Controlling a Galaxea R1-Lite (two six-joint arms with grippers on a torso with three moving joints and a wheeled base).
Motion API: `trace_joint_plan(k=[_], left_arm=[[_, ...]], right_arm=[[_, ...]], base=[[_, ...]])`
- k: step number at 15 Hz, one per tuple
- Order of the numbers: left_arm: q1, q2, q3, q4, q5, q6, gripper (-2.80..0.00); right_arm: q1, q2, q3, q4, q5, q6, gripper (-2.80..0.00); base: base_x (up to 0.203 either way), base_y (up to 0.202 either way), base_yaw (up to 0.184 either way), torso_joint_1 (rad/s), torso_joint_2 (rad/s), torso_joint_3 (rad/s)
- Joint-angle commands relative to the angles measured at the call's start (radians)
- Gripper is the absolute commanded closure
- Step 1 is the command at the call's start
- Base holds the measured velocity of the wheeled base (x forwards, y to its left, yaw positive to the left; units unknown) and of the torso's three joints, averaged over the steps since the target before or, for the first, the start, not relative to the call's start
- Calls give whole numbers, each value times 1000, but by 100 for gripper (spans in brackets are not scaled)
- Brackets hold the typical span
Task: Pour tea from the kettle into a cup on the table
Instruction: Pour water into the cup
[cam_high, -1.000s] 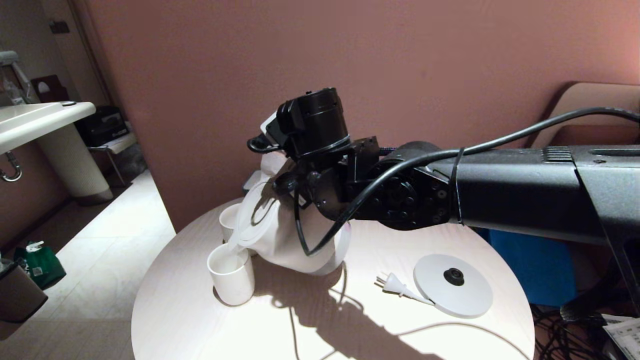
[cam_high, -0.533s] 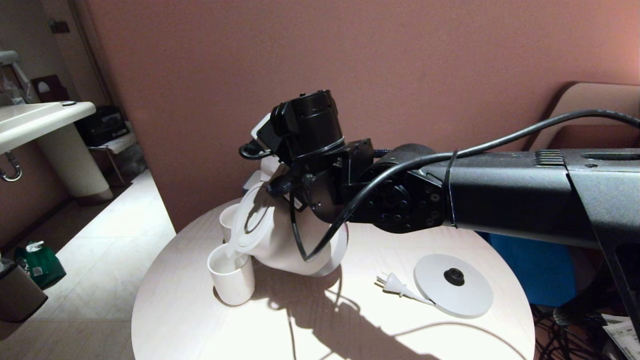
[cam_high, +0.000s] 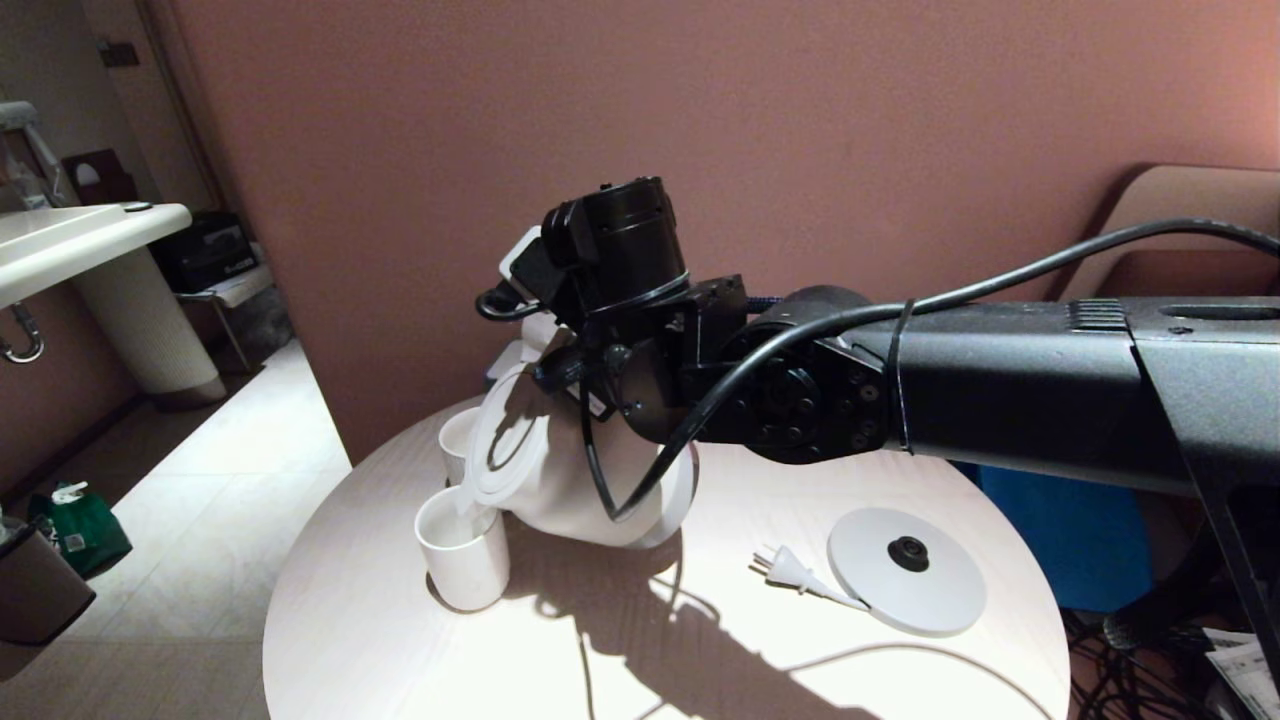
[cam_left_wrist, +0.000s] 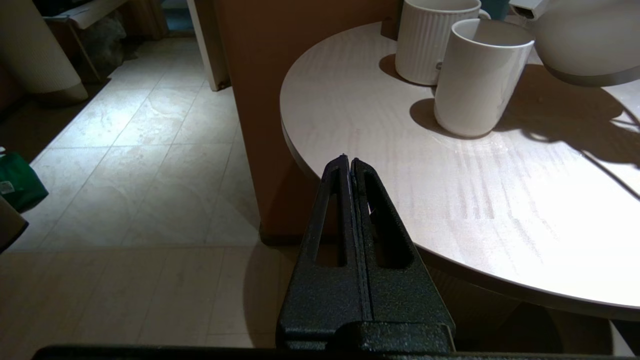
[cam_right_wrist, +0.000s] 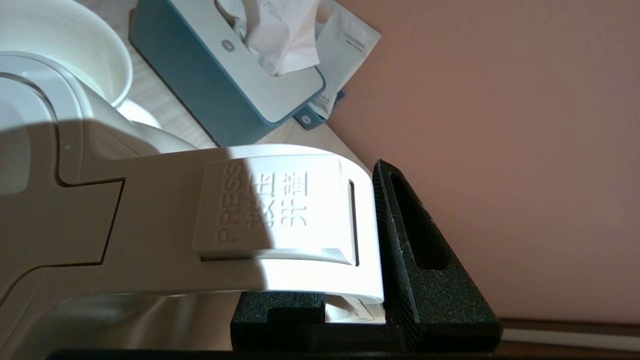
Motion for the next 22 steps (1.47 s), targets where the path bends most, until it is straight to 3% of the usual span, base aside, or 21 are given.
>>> trace_joint_plan(k=[1,22], left_arm=[[0,1,0,0,0,0,0],[-1,1,0,0,0,0,0]], right_arm=[[0,0,0,0,2,-7,0],[-7,6,-1,-57,4,-151,0]], base=[[0,0,0,0,0,0],[0,0,0,0,0,0]])
